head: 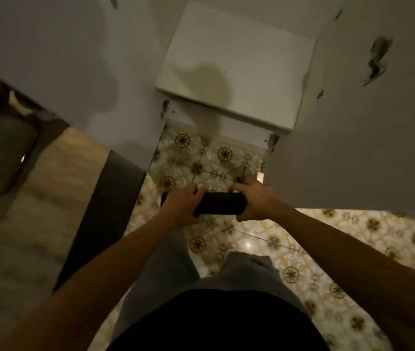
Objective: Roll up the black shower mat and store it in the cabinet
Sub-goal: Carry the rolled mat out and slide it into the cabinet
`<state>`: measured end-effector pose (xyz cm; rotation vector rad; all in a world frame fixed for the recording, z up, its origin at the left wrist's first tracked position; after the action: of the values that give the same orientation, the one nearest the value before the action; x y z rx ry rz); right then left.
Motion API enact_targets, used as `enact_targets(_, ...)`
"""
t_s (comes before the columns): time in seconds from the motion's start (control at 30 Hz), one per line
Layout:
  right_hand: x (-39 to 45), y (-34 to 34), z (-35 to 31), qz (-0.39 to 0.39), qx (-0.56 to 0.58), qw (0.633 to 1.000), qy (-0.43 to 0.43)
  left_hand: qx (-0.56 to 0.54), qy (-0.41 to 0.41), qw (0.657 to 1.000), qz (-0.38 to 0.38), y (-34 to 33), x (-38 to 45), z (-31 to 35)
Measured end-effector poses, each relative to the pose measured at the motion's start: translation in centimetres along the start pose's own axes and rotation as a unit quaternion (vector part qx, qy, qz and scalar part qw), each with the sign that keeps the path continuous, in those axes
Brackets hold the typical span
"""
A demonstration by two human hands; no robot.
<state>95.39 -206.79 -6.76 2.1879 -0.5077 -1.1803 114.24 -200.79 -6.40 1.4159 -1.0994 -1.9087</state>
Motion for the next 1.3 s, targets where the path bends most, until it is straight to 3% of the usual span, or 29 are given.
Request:
enact_targets(0.13, 7.0, 0.9, -0.7, 0.005, 0.054, 0.998, -0.032, 0.044, -0.058, 0.997, -0.017, -0.2, 5.1, -7.2)
enact_targets(0.3, 15.0, 1.1, -0.6, 0.008, 0.109, 0.993, -0.054, 0.088, -0.063, 0.994, -0.004, -1.4, 11.1, -14.0)
enact_targets(0.37, 18.4, 0.3, 0.7, 0.006, 0.137, 0.989, -0.061, 0.11, -0.08, 0.99, 0.021, -2.8, 14.1, -15.7)
enact_targets(0.5, 26.4, -2.8, 4.8, -0.036, 0.21, 0.974, -0.077, 0.159, -0.09, 0.972, 0.145, -5.9, 20.7, -17.8)
enact_targets(0.67, 36.5, -7.0, 10.2, -0.07, 0.268, 0.959, -0.065, 0.2, -0.113, 0.949, 0.217, -12.2, 30.1, -20.7)
enact_targets(0.73, 41.0, -8.6, 13.0, -0.082, 0.261, 0.96, -0.053, 0.205, -0.119, 0.939, 0.25, -14.5, 34.3, -22.0)
enact_targets(0.9, 50.3, -10.0, 18.7, -0.041, 0.231, 0.972, -0.016, 0.214, -0.119, 0.96, 0.136, -20.2, 45.5, -25.6)
enact_targets(1.03, 55.7, -9.2, 22.1, 0.036, 0.179, 0.983, 0.013, 0.248, -0.109, 0.944, 0.187, -21.4, 52.0, -27.6)
enact_targets(1.13, 58.8, -7.5, 23.1, 0.104, 0.047, 0.993, 0.019, 0.238, -0.104, 0.941, 0.217, -22.0, 54.8, -30.0)
enact_targets(1.3, 61.4, -5.8, 22.8, 0.18, -0.079, 0.978, 0.072, 0.213, -0.08, 0.952, 0.205, -21.8, 57.7, -34.4)
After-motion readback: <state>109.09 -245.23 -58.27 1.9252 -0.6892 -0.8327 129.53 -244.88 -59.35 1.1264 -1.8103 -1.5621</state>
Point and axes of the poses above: each hand's wrist, its own x-axis towards the middle knuckle, its own y-axis out of the back of the hand, z = x × y, the point moved 6 cm from there along x, towards the middle knuckle, and after that the axes turned 8 degrees about x, right-handed, at the moved point
